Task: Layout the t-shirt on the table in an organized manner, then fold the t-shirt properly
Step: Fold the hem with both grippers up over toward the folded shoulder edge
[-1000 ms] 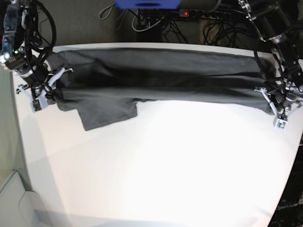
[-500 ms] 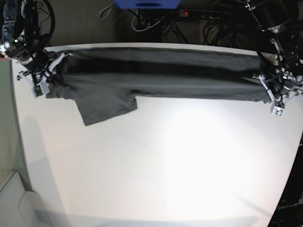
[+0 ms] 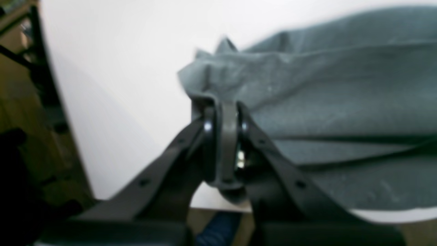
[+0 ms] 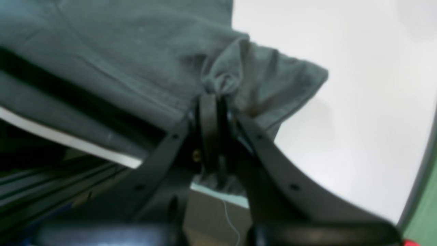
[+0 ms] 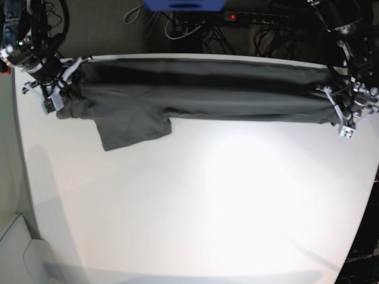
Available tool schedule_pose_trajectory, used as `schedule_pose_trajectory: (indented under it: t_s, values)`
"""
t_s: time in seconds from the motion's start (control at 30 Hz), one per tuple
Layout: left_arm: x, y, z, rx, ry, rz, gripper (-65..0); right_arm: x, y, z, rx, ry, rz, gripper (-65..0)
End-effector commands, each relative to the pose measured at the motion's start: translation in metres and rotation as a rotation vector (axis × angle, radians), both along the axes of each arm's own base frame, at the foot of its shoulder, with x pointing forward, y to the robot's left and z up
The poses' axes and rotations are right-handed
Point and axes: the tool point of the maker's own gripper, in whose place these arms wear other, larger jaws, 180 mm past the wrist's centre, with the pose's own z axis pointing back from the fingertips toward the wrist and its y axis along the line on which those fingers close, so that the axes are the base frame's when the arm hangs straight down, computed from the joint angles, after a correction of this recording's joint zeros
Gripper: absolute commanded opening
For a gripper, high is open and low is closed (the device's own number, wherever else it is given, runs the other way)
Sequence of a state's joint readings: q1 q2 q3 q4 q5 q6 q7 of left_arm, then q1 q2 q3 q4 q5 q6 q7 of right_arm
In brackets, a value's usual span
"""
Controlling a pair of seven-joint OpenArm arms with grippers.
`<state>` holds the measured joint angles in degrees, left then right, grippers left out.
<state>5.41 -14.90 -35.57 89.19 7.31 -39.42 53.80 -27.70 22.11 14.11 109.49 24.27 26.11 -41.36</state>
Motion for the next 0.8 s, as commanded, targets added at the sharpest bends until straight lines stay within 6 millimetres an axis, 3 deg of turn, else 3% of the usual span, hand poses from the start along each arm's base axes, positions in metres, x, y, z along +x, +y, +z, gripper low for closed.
schedule_pose_trajectory:
  t_s: [0.0,0.27,0.47,0.53,0.67,0.77]
  values:
    - [0.006,0.008,0.01,0.023,-0.027,0.002,-64.0,0.005,-0.002,0.008,-0.008,-0.032,0.009,-65.0]
    - [-0.003,0.007,0.001,0.017,0.001,0.003,-63.6,-0.003,-0.002,0.003,-0.016,-0.004,0.014,-65.0]
    - [-0.003,0.006,0.001,0.017,0.004,0.004,-62.2,-0.012,-0.001,-0.016,-0.173,0.043,0.078,-60.6]
    - [-0.003,0.006,0.001,0.017,0.004,0.004,-55.5,-0.016,0.004,-0.022,-0.212,0.056,0.097,-57.3]
    - [-0.01,0.006,-0.003,0.018,0.019,0.001,-36.4,-0.019,0.007,-0.026,-0.219,0.063,0.08,-50.2]
    - [-0.014,0.006,-0.006,0.013,0.022,0.002,-28.7,-0.02,0.008,-0.027,-0.215,0.067,0.08,-42.3]
